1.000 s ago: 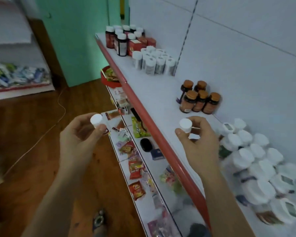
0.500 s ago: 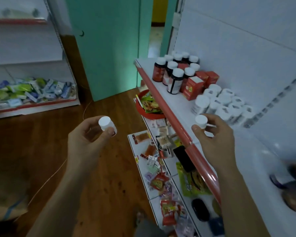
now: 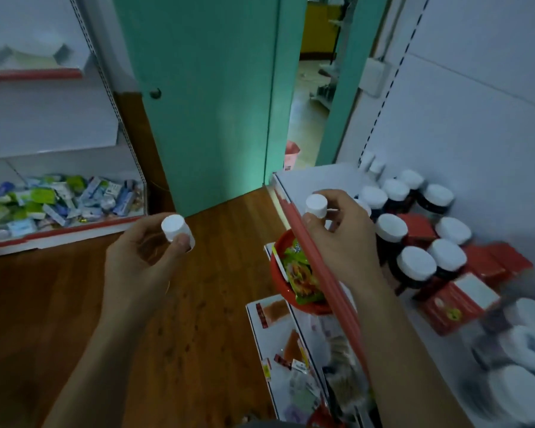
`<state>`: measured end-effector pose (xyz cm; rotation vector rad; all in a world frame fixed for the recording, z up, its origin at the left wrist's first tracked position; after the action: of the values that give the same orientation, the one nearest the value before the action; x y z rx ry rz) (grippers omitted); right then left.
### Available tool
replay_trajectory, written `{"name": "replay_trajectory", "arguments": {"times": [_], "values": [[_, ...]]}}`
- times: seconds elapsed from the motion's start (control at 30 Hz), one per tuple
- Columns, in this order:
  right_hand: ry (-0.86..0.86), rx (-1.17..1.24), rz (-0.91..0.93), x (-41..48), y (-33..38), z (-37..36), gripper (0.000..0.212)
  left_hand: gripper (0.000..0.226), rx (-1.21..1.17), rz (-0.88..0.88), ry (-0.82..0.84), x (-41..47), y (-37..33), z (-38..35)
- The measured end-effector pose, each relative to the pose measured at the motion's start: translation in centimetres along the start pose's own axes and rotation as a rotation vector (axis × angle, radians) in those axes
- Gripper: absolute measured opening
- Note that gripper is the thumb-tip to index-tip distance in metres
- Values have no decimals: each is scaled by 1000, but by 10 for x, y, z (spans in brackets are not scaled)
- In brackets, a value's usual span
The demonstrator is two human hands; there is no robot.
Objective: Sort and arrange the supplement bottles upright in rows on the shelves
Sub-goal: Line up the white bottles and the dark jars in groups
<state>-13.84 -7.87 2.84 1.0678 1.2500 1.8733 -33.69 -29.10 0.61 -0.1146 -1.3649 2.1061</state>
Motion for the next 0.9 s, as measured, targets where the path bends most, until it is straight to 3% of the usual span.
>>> {"name": "replay_trajectory", "arguments": {"times": [0.2,0.6,0.9], "values": [[-159,-67,2,83,-20,4,22,30,8,-75,56,116,-7,-71],[-677,-162,-63,187,-63,-9,27,22,-171,-345,620,326,-57,-312],[-1057,-230,-258,211,-104,-1,25,29,-168,-512,1016,350,-89,-440]]}}
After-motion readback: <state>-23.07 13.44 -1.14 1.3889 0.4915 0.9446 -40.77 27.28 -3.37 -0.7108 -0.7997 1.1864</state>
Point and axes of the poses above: each hand's wrist, its own x-axis towards the middle knuckle, its own z-axis out of the back of the hand, y = z × x, the point moved 5 cm from there along x, towards the middle knuckle, and after that the axes turned 15 degrees about x, right-handed, at the moved point
